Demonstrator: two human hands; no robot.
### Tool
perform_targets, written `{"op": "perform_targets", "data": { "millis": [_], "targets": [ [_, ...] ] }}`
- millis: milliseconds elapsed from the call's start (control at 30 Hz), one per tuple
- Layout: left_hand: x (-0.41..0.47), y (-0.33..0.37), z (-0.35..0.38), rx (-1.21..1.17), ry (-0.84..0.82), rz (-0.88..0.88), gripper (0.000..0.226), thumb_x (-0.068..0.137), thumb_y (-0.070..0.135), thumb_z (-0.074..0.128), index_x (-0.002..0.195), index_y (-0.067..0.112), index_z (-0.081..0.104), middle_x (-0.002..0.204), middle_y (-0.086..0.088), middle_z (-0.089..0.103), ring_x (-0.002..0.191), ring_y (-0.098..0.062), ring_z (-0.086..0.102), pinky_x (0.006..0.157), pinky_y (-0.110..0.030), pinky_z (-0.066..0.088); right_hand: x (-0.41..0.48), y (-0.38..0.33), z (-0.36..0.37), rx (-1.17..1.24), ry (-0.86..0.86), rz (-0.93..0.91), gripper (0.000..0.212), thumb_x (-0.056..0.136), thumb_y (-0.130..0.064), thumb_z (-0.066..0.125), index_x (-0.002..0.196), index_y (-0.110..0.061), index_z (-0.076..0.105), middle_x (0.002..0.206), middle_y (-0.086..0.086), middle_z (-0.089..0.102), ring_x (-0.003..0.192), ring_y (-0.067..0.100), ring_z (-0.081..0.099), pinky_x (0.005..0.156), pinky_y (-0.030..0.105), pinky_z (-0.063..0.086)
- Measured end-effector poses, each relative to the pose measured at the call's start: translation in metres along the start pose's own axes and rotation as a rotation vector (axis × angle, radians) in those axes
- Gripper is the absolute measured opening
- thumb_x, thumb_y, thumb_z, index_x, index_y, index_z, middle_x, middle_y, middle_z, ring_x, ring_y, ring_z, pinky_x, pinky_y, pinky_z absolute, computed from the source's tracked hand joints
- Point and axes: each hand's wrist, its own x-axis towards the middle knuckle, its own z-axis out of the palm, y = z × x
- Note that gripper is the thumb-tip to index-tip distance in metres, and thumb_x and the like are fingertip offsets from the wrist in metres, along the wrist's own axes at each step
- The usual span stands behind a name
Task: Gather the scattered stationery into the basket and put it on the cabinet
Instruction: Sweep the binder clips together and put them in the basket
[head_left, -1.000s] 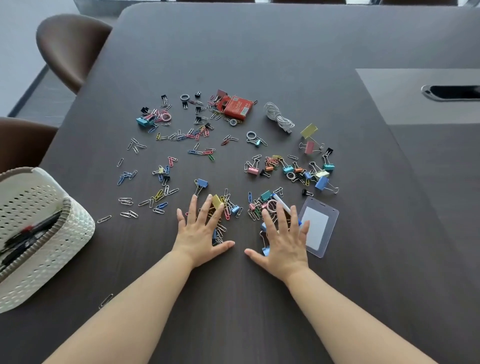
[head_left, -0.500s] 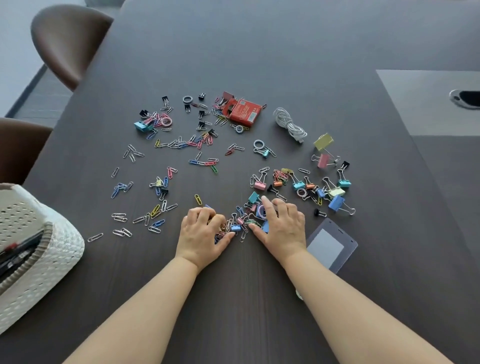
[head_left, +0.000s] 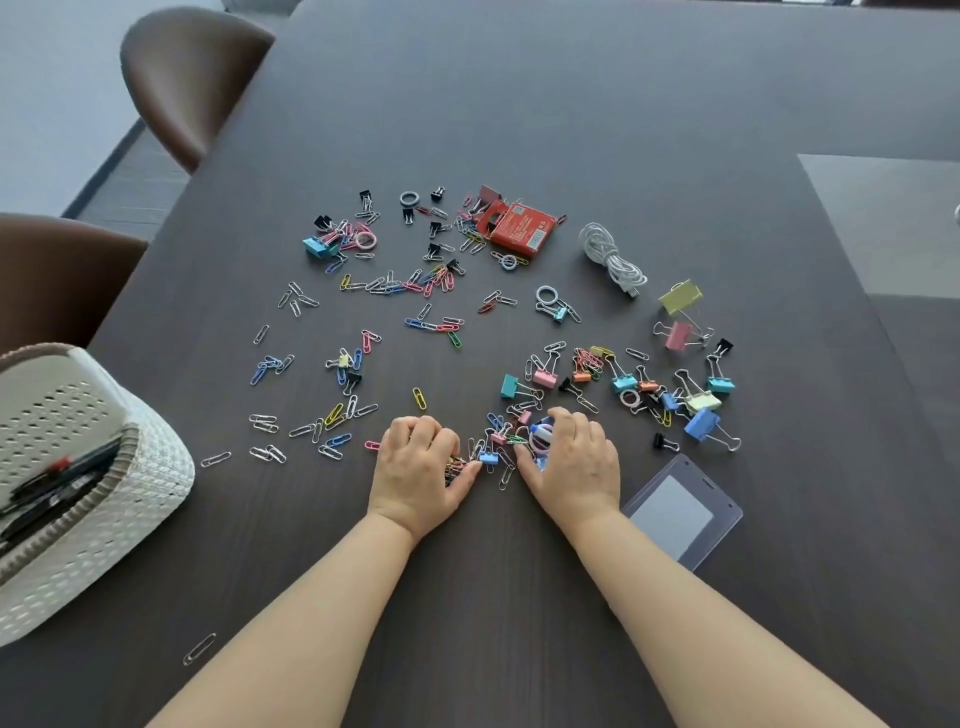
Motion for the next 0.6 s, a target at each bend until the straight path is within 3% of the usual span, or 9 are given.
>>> {"op": "perform_targets", "data": {
  "millis": [67,167,233,400,600],
  "targets": [
    [0.000,0.001,-0.001,-0.012,0.000,0.016,0.037,0.076,0.052,0.044,0.071,0.018,0.059,0.077,-0.003,0.055,0.079,-0.025,0.047,0.068,-0.035,0.048,-0.002,-0.001,0.004,0.005,0.112,-0.062,0.046,0.075,-0.043,0.067,0.104,-0.009,0.055,0.090,0.010,0.058,0.078,0.029,0.056,0.063,0.037,0.047],
    [-0.003,0.001,-0.003,-0.046,0.007,0.040,0.032,0.079,0.045,0.052,0.071,0.015,0.059,0.076,-0.006,0.052,0.067,-0.024,0.050,0.055,-0.031,0.048,-0.004,0.001,0.010,-0.040,0.237,-0.175,0.037,0.065,-0.034,0.075,0.085,-0.012,0.052,0.071,0.007,0.055,0.059,0.026,0.051,0.048,0.031,0.042],
    [-0.003,0.001,-0.002,-0.061,0.022,0.045,0.025,0.077,0.040,0.061,0.073,0.016,0.061,0.077,-0.006,0.054,0.065,-0.023,0.050,0.047,-0.030,0.046,-0.004,0.000,0.009,-0.063,0.271,-0.209,0.034,0.066,-0.032,0.075,0.082,-0.011,0.053,0.068,0.007,0.055,0.057,0.026,0.051,0.046,0.030,0.040],
    [-0.005,0.001,-0.001,-0.062,0.081,0.094,0.027,0.080,0.037,0.048,0.069,0.015,0.059,0.070,-0.003,0.056,0.061,-0.022,0.052,0.044,-0.028,0.045,-0.002,-0.003,0.008,-0.048,0.233,-0.185,0.034,0.062,-0.029,0.077,0.079,-0.009,0.055,0.063,0.007,0.055,0.054,0.026,0.052,0.044,0.028,0.041],
    [-0.006,0.000,-0.011,-0.148,0.079,0.079,0.024,0.080,0.030,0.046,0.064,0.013,0.051,0.063,-0.002,0.054,0.050,-0.021,0.054,0.040,-0.023,0.043,-0.004,0.001,0.001,-0.047,0.197,-0.317,0.035,0.062,-0.026,0.074,0.078,-0.013,0.045,0.060,0.003,0.054,0.051,0.023,0.050,0.042,0.025,0.040]
  ]
}}
